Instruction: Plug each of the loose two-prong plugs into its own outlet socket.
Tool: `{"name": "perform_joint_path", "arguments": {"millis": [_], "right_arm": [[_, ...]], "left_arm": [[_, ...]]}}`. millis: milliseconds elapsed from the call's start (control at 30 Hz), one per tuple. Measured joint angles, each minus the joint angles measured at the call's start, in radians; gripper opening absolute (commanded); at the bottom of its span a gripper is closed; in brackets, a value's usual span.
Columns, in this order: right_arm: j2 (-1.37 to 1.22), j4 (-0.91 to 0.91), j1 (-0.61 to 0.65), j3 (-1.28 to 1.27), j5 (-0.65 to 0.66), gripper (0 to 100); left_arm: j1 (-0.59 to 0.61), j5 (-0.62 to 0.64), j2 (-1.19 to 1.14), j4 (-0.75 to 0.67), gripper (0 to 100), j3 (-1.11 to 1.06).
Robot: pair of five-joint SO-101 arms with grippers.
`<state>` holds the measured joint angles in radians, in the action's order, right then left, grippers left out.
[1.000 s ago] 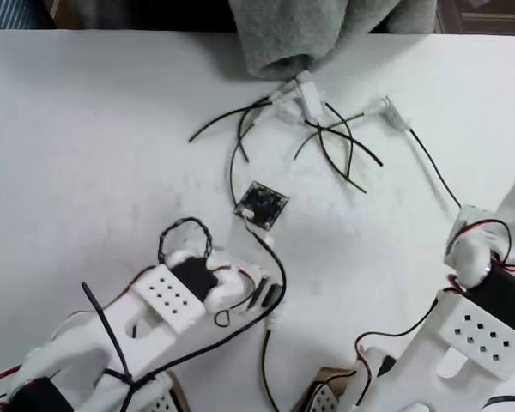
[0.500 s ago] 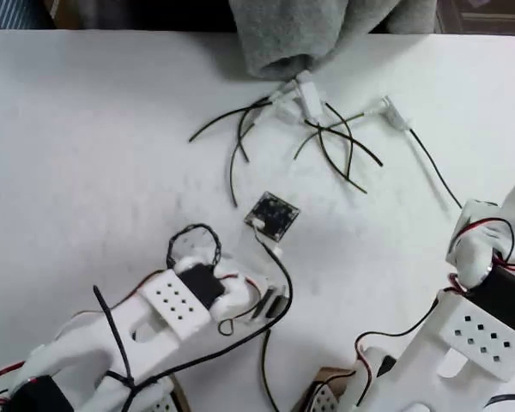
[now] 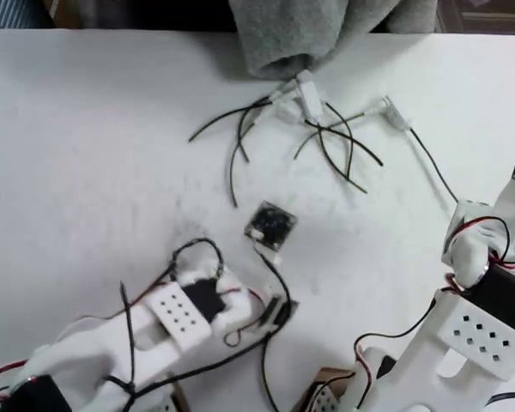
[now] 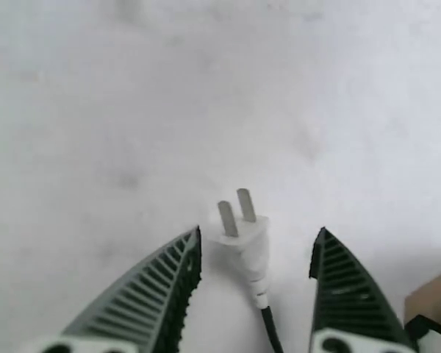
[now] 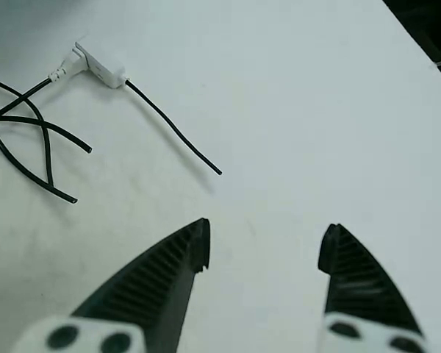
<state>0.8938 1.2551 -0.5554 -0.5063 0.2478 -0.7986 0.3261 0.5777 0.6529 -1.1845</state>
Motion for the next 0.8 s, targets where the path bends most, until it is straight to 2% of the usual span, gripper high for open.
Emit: {"name": "perform_joint_path", "arguments": {"millis": [100,267,467,800], "right_arm": [[0.000,0.000,0.000,0.000,0.000,24.3],[0.000,0.000,0.000,0.000,0.000,24.3],[0.000,0.000,0.000,0.000,0.000,24.3],[0.000,0.000,0.000,0.000,0.000,24.2]], "left_arm": [[-0.037,0.002,0.000,0.000,24,0.000],[-0.011,0.052,0.000,0.000,24,0.000],[-0.006,0.055,-0.060,0.009,24,0.014],[-0.006,0.057,-0.537,0.298,24,0.408]]}}
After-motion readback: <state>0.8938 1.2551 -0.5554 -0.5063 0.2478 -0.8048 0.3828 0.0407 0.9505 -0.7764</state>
